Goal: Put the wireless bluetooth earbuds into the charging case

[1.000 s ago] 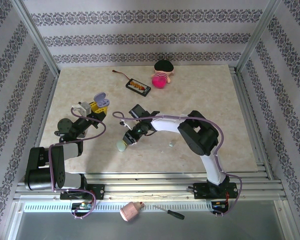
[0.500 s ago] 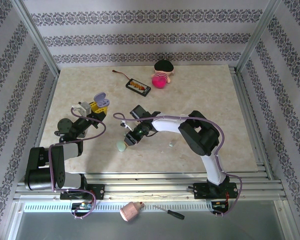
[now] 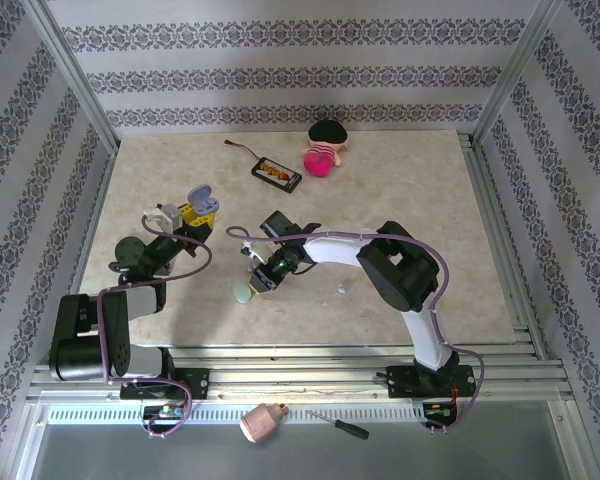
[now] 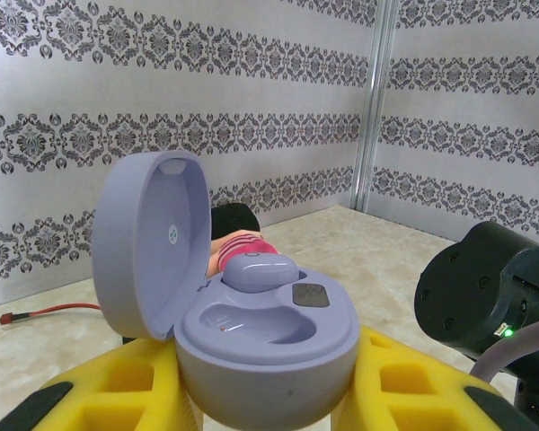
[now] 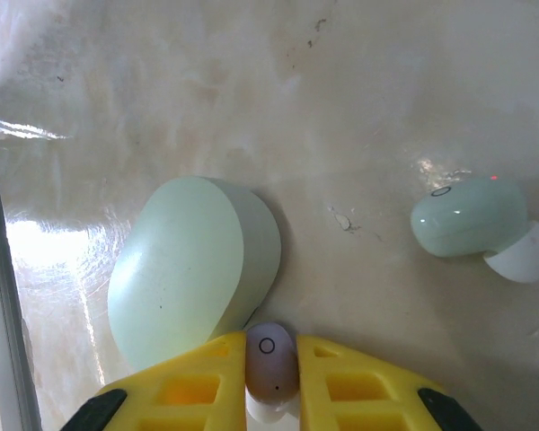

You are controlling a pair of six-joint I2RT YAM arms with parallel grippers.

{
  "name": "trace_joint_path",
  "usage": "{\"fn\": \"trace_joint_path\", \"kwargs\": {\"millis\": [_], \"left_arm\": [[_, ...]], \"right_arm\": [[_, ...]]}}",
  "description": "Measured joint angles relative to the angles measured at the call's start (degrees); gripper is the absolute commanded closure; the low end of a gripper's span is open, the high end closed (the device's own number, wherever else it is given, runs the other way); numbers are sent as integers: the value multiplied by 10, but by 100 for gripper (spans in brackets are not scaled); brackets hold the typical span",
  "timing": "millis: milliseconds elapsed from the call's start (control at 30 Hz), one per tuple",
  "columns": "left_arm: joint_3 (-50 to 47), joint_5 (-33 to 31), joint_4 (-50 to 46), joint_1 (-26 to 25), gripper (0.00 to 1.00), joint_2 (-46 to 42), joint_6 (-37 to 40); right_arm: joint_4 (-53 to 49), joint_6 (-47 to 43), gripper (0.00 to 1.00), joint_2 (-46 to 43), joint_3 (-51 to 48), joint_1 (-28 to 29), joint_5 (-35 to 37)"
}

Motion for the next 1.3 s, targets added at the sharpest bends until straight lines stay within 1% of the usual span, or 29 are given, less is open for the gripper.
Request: {"fn": "trace_joint_path", "kwargs": {"millis": [133, 333, 600, 733, 833, 967, 1133, 1300], "left_arm": [[0, 0, 0, 0, 86, 0, 2], [0, 0, 0, 0, 86, 0, 4], [0, 0, 0, 0, 88, 0, 4], [0, 0, 0, -8, 88, 0, 4], [0, 0, 0, -29, 87, 3, 9], [0, -7, -5, -77, 87, 16, 26], [8, -33, -25, -138, 87, 33, 59], [20, -70, -26, -179, 87, 54, 83]], "right_arm": [[0, 2, 83, -2, 0, 0, 3], [9, 10, 81, -29, -21, -8, 32], [43, 40, 81, -95, -80, -58, 86], [69, 67, 81, -126, -120, -85, 115], [87, 90, 81, -153, -162, -99, 134], [101, 112, 82, -191, -206, -104, 163], [125, 136, 83, -249, -240, -104, 193], [150, 157, 83, -309, -249, -104, 212]]}}
